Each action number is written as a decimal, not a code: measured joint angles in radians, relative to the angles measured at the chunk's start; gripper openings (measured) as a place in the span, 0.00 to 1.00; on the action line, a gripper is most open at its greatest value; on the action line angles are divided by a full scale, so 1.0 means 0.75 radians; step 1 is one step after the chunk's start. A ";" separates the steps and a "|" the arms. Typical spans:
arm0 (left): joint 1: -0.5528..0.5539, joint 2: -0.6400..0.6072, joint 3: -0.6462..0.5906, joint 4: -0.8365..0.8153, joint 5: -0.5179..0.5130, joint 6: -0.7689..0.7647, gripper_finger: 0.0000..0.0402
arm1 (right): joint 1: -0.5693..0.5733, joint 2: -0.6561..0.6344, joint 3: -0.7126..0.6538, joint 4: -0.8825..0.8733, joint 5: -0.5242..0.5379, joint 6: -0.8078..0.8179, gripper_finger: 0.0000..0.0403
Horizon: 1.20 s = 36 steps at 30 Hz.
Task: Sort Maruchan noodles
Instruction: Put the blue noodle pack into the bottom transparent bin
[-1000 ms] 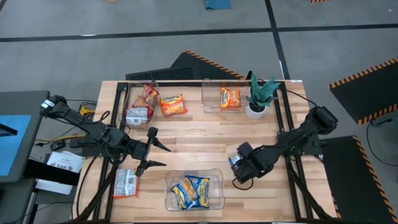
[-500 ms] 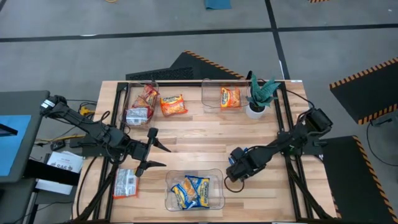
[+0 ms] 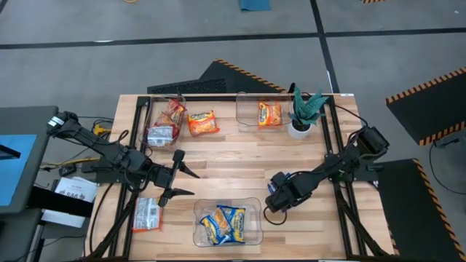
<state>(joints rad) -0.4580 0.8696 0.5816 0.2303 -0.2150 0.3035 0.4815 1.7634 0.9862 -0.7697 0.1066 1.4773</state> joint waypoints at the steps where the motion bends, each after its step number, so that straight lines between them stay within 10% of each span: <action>1: 0.000 0.000 0.000 -0.001 0.000 0.000 0.61 | 0.000 0.000 0.000 -0.007 0.007 0.002 0.53; 9: -0.001 0.000 0.000 -0.002 -0.001 -0.001 0.61 | 0.012 -0.020 0.061 -0.188 0.070 -0.046 0.07; 22: -0.001 -0.004 0.000 0.007 0.001 0.003 0.61 | 0.037 -0.274 0.461 -0.722 0.362 -0.144 0.07; 28: -0.022 -0.060 0.000 0.009 -0.002 0.003 0.61 | 0.054 -0.264 0.637 -0.378 0.526 -0.498 0.07; 36: -0.064 -0.152 0.001 0.004 -0.003 -0.002 0.61 | 0.015 0.098 0.839 0.083 0.325 -1.010 0.07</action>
<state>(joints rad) -0.5056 0.7558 0.5819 0.2329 -0.2170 0.3019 0.4926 1.8369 1.6154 -0.7077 0.3505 0.7195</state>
